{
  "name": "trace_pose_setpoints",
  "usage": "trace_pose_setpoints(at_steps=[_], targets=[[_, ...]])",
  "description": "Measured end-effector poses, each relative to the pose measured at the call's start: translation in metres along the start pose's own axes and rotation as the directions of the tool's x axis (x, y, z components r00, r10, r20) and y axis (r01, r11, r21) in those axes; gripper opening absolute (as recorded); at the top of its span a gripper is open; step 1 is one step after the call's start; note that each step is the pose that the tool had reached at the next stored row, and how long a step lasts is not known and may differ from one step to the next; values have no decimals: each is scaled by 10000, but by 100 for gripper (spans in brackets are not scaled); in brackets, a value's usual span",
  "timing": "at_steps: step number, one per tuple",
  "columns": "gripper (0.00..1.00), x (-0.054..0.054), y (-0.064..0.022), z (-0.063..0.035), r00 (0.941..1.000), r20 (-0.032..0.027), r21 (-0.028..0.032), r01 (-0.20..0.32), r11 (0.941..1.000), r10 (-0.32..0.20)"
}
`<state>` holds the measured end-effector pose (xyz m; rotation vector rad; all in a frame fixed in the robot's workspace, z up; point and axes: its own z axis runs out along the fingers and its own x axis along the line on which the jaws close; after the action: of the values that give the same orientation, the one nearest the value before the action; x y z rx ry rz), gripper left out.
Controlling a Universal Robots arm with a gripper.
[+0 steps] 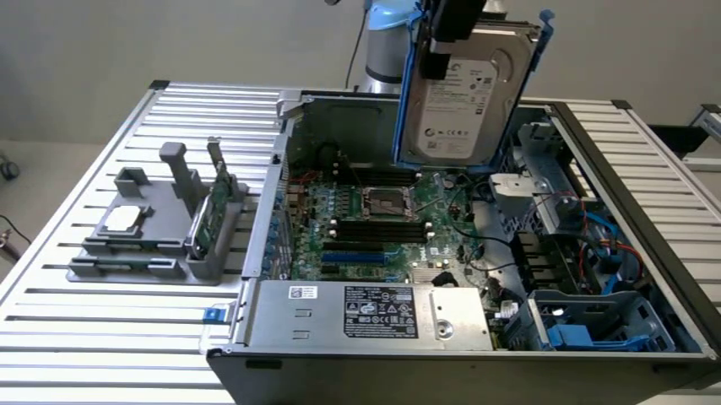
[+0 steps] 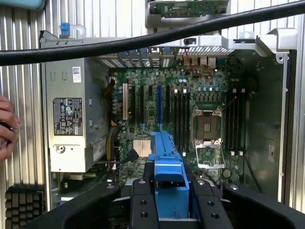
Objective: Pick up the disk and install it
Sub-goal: 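Pick up the disk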
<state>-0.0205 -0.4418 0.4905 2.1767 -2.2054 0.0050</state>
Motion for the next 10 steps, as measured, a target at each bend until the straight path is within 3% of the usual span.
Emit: trace_pose_setpoints(at_steps=[10], targets=[[33,264,-342,55,10000,1,0,1,10000,-1]])
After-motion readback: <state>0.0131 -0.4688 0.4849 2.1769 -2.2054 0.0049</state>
